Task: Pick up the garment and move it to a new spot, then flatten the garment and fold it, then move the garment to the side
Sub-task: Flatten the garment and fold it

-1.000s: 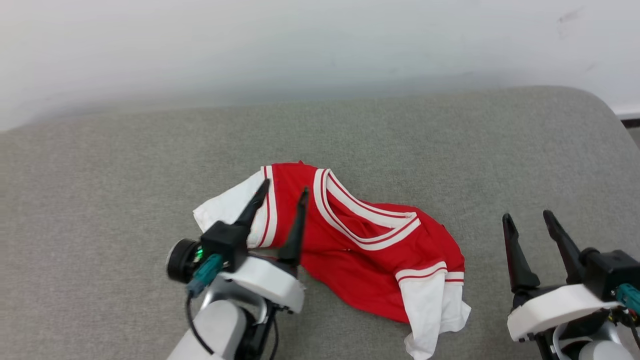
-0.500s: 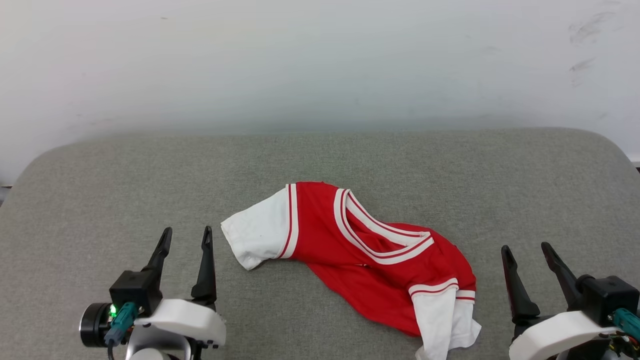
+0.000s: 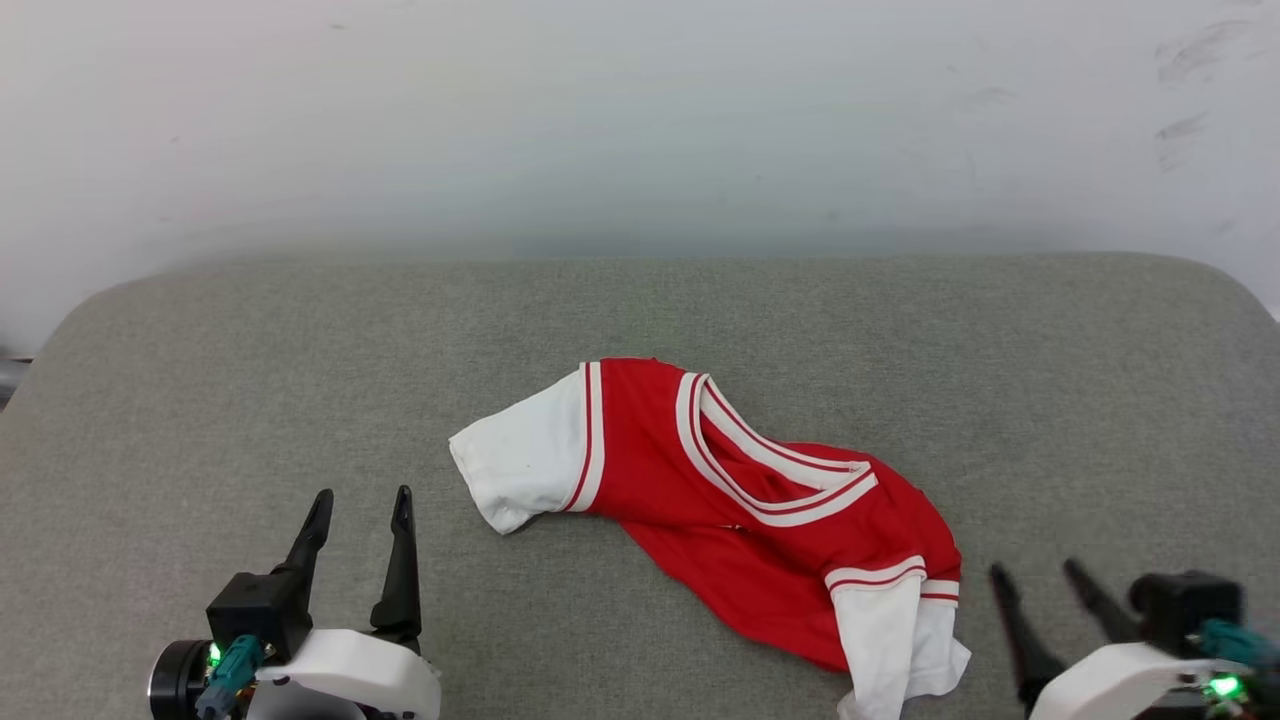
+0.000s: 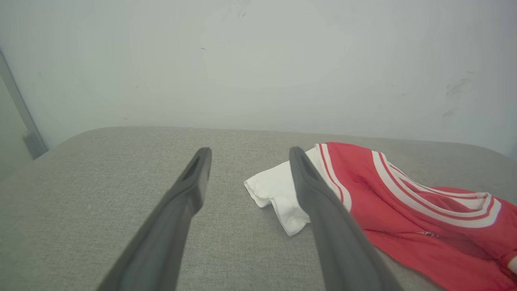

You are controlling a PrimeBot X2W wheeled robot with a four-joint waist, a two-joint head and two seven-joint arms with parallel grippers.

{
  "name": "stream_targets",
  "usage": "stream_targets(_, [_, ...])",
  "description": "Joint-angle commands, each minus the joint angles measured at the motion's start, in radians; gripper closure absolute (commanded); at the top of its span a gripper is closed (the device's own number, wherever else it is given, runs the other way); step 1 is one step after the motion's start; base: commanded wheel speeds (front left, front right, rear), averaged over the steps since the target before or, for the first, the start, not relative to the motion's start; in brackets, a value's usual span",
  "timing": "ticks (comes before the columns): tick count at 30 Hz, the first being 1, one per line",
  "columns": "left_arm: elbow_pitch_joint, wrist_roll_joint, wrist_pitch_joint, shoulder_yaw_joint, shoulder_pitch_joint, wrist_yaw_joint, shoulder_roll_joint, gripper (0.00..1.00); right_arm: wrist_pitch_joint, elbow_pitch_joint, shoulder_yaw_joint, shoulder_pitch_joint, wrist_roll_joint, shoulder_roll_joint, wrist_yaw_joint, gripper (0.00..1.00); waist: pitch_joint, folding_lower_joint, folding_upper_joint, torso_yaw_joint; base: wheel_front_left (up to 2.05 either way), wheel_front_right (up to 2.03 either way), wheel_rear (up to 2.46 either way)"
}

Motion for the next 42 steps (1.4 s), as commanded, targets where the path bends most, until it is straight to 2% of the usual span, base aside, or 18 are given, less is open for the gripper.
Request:
stream_targets(1, [-0.005, -0.001, -0.003, -0.005, -0.003, -0.001, -0.007, 0.00, 0.061, 0.005, 0.021, 0.023, 0.007, 0.002, -0.001, 0.00, 0.006, 0.0000, 0.0000, 0.007, 0.00, 0.00, 0.00])
stream_targets(5, [0.000, -0.005, -0.004, -0.002, -0.017, 0.000, -0.015, 0.00, 0.222, -0.001, 0.093, 0.045, 0.054, -0.039, -0.001, 0.00, 0.020, 0.0000, 0.0000, 0.025, 0.00, 0.00, 0.00])
stream_targets(9, [0.001, -0.002, -0.005, -0.004, -0.028, -0.002, -0.023, 0.00, 0.321, -0.012, 0.149, 0.049, 0.100, -0.072, -0.001, 0.00, 0.042, 0.0000, 0.0000, 0.046, 0.00, 0.00, 0.00])
stream_targets(15, [0.010, 0.004, -0.007, -0.004, -0.054, -0.009, -0.035, 0.00, 0.392, 0.011, 0.222, 0.023, 0.138, -0.093, -0.001, 0.00, 0.074, 0.0000, 0.0000, 0.077, 0.00, 0.00, 0.00])
stream_targets(20, [0.013, 0.012, -0.006, -0.003, -0.070, -0.013, -0.047, 0.00, 0.402, 0.049, 0.254, -0.001, 0.144, -0.095, -0.001, 0.00, 0.100, 0.0000, 0.0000, 0.092, 0.00, 0.00, 0.00])
stream_targets(21, [0.013, 0.012, -0.006, -0.002, -0.071, -0.014, -0.047, 0.00, 0.402, 0.055, 0.256, -0.006, 0.148, -0.094, -0.001, 0.35, 0.103, 0.0000, 0.0000, 0.093, 0.00, 0.00, 0.00])
stream_targets(22, [0.014, 0.012, -0.006, 0.000, -0.073, -0.014, -0.048, 0.00, 0.401, 0.056, 0.257, -0.010, 0.149, -0.095, -0.001, 0.86, 0.105, 0.0000, 0.0000, 0.094, 0.00, 0.00, 0.00])
stream_targets(23, [0.014, 0.013, -0.006, 0.004, -0.074, -0.015, -0.049, 0.00, 0.400, 0.056, 0.258, -0.014, 0.151, -0.099, -0.001, 1.00, 0.108, 0.0000, 0.0000, 0.093, 0.00, 0.00, 0.00])
stream_targets(30, [0.013, 0.023, -0.006, 0.027, -0.067, -0.016, -0.062, 0.00, 0.387, -0.021, 0.197, -0.042, 0.136, -0.129, -0.001, 1.00, 0.111, 0.0000, 0.0000, 0.072, 0.00, 0.00, 0.00])
stream_targets(35, [0.013, 0.029, -0.006, 0.035, -0.075, -0.028, -0.070, 0.00, 0.402, -0.064, 0.101, -0.078, 0.124, -0.151, -0.001, 1.00, 0.109, 0.0000, 0.0000, 0.053, 0.00, 0.00, 0.00])
stream_targets(42, [0.011, 0.036, -0.005, 0.049, -0.087, -0.037, -0.076, 0.00, 0.417, -0.013, -0.015, -0.144, 0.148, -0.173, -0.001, 1.00, 0.126, 0.0000, 0.0000, 0.033, 0.00, 0.00, 0.00])
